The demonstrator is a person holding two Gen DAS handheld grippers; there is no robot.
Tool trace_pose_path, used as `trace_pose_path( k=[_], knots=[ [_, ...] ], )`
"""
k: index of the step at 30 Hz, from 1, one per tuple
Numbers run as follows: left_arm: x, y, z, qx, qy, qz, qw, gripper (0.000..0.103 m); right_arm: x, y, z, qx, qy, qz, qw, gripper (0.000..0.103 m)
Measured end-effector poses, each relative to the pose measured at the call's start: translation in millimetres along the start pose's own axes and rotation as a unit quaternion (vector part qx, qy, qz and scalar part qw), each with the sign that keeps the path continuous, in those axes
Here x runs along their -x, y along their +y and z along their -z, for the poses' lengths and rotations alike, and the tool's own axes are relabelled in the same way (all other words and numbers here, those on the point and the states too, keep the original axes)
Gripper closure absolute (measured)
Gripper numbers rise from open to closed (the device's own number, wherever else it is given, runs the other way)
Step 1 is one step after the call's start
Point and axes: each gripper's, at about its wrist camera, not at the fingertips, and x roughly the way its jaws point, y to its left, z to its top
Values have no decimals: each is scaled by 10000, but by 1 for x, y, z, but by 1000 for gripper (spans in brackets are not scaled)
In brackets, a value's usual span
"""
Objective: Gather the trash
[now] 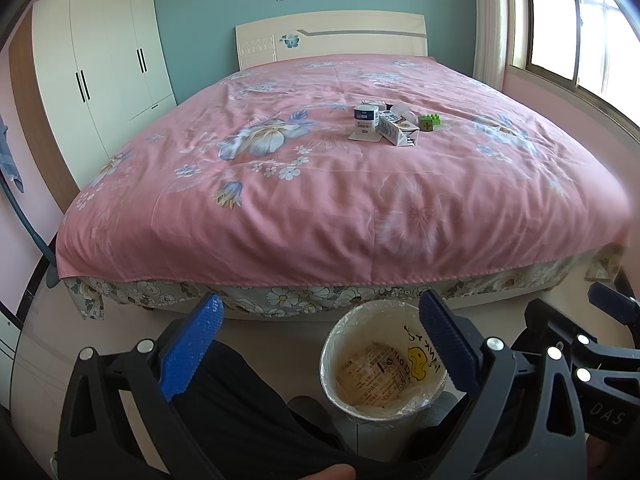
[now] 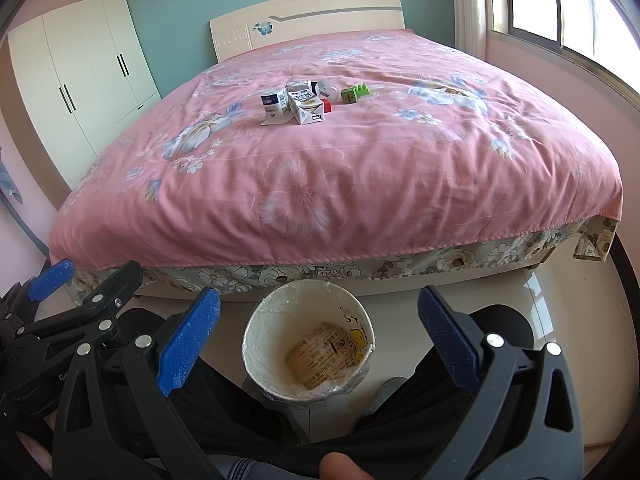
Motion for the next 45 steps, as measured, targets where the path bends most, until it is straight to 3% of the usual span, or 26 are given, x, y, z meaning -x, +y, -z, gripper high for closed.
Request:
trace_pose_path(
  k=[38,45],
  knots=[
    [-1,0,1,10,16,13,10000,3,-1,0,2,1,2,5,10000,5],
    [-7,4,0,65,62,333,9994,3,2,0,-3,50,-124,18,9999,5]
  ],
)
